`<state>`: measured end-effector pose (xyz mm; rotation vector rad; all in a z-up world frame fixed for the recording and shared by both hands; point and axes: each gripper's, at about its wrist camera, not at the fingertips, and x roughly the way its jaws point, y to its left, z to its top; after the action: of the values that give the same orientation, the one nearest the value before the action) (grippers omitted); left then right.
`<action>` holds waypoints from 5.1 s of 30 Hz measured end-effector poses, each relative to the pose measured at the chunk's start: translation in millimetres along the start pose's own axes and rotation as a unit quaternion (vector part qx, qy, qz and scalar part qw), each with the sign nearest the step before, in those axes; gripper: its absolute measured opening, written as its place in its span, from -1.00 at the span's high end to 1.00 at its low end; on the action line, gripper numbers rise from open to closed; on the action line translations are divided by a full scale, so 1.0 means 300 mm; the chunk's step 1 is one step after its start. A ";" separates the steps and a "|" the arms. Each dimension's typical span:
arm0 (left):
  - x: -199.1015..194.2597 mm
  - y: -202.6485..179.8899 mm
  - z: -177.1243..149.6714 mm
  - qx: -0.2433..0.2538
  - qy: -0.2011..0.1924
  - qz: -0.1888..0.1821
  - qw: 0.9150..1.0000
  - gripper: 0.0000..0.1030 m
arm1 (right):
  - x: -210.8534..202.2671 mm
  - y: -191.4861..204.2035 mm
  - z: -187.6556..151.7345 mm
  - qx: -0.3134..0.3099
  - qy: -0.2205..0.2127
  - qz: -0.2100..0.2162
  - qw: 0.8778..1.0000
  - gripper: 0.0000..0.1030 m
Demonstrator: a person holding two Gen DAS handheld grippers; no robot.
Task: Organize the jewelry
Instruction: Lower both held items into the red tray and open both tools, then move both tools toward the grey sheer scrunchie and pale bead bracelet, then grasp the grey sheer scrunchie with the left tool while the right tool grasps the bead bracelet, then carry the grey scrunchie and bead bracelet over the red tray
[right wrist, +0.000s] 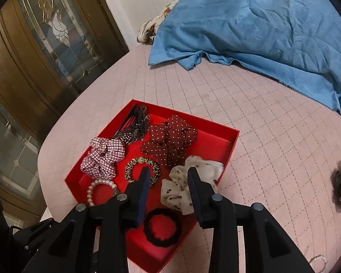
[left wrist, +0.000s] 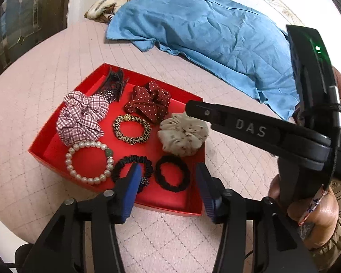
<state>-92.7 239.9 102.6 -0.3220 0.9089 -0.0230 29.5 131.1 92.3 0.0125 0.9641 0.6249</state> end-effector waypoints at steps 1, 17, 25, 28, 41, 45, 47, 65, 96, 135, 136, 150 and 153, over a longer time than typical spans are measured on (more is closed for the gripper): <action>-0.006 -0.002 -0.001 0.000 -0.001 0.003 1.000 0.04 | -0.012 0.001 -0.002 0.001 -0.003 0.000 1.000 0.24; -0.164 -0.092 -0.037 0.045 -0.045 0.039 0.997 -0.19 | -0.222 -0.025 -0.088 0.023 -0.037 -0.017 0.999 -0.01; -0.225 -0.141 -0.063 0.072 -0.062 0.054 0.994 -0.22 | -0.312 -0.080 -0.182 0.043 -0.040 -0.031 0.998 -0.03; -0.243 -0.156 -0.072 0.080 -0.067 0.059 0.993 -0.23 | -0.351 -0.112 -0.224 0.051 -0.042 -0.038 0.997 -0.06; -0.273 -0.210 -0.100 0.103 -0.066 0.063 0.991 -0.32 | -0.554 -0.358 -0.426 0.096 -0.046 -0.110 0.988 -0.14; -0.268 -0.236 -0.105 0.116 -0.062 0.060 0.989 -0.39 | -0.621 -0.462 -0.484 0.121 -0.049 -0.136 0.982 -0.20; -0.256 -0.251 -0.105 0.120 -0.058 0.055 0.990 -0.42 | -0.657 -0.524 -0.511 0.137 -0.052 -0.149 0.978 -0.21; -0.003 -0.502 -0.118 0.161 0.026 -0.011 0.987 -0.42 | -0.633 -0.798 -0.586 0.207 -0.054 -0.156 0.964 -0.22; 0.696 -0.936 0.146 0.143 0.127 -0.113 0.975 -0.42 | -0.383 -0.741 -0.608 0.058 -0.018 -0.173 0.983 -0.08; 0.363 -0.705 0.040 0.117 0.107 -0.122 0.980 0.70 | -0.434 -0.708 -0.602 0.088 -0.045 -0.133 0.986 0.87; 0.336 -0.688 0.030 0.117 0.103 -0.118 0.981 0.70 | -0.445 -0.701 -0.599 0.090 -0.049 -0.135 0.986 0.87; 0.078 -0.544 -0.081 0.126 0.052 -0.069 0.988 0.70 | -0.562 -0.527 -0.554 0.069 -0.080 -0.139 0.985 0.87; 0.034 -0.531 -0.097 0.133 0.039 -0.063 0.988 0.69 | -0.581 -0.484 -0.543 0.059 -0.086 -0.138 0.985 0.87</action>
<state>-90.6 78.9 123.2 -0.1301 0.9490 -0.2722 -95.9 -118.5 89.4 0.0370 0.8161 0.3046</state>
